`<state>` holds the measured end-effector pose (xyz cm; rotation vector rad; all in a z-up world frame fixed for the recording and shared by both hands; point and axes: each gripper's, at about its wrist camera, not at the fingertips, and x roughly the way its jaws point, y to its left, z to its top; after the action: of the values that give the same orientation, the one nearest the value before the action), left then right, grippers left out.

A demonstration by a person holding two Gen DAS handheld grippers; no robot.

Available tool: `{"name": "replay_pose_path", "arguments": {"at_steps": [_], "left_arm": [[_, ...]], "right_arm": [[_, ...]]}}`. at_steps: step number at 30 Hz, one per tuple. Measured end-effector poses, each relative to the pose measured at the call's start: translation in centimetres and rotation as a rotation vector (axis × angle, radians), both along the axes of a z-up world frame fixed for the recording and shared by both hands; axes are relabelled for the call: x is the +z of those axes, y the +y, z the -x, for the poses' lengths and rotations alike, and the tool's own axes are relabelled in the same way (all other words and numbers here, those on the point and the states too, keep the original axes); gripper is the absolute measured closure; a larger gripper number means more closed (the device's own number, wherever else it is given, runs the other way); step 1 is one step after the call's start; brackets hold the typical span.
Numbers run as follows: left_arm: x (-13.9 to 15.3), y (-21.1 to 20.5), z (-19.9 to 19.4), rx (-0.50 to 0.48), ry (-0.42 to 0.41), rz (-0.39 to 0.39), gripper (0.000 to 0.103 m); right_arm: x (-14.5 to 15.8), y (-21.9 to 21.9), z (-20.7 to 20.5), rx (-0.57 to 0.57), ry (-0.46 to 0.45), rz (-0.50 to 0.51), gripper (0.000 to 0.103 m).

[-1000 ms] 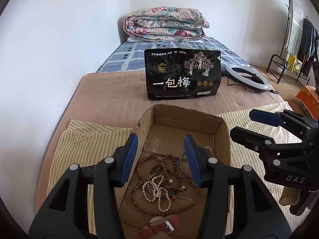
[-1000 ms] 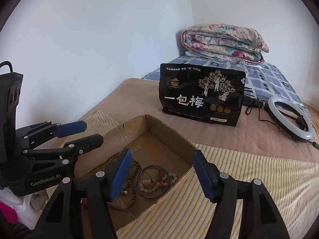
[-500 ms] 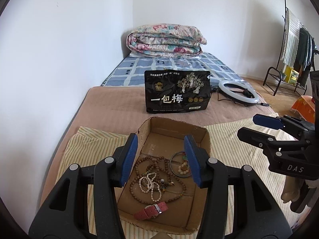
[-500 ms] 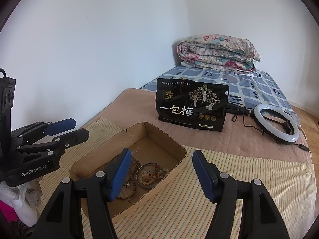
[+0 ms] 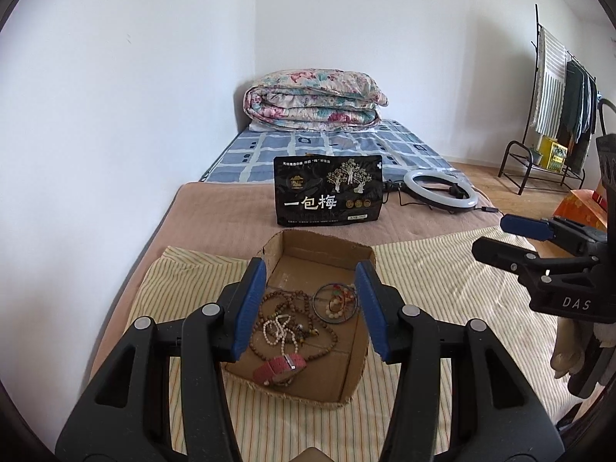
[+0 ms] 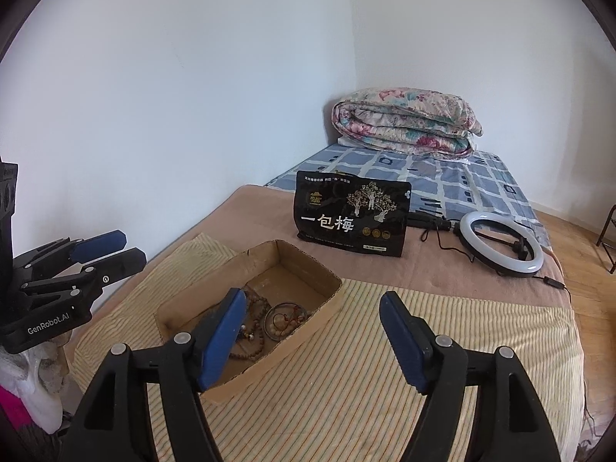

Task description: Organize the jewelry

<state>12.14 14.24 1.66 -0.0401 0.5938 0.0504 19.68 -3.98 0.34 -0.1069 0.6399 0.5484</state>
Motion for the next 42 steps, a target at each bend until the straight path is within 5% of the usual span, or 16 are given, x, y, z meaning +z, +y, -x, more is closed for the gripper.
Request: {"name": "replay_pose_path", "arguments": {"at_steps": [5,9,15,29,32,42], "left_arm": [[0.1,-1.2,2.0,-0.005,-0.004,-0.015,0.053],[0.0,-1.9,3.2,-0.001,0.003,-0.007,0.034],[0.2,-2.9,4.2,-0.006,0.004,-0.014,0.027],[0.0,-4.1,4.3,0.003,0.012,-0.039,0.014],[-0.2,-4.3,4.1,0.015,0.024,-0.047,0.003],[-0.3,-4.7,4.1,0.017,0.023,-0.057,0.001]], "right_arm": [[0.3,-0.5,1.4,-0.007,-0.014,0.013,0.019],[0.6,-0.9,2.4,-0.015,-0.038,0.029,0.014],[0.3,-2.4,3.3,-0.062,-0.050,0.012,0.002],[-1.3,-4.5,3.1,-0.157,-0.045,0.000,0.000],[-1.6,-4.5,3.0,-0.167,-0.052,0.033,0.000],[-1.8,-4.3,3.1,-0.161,-0.048,0.043,0.000]]}}
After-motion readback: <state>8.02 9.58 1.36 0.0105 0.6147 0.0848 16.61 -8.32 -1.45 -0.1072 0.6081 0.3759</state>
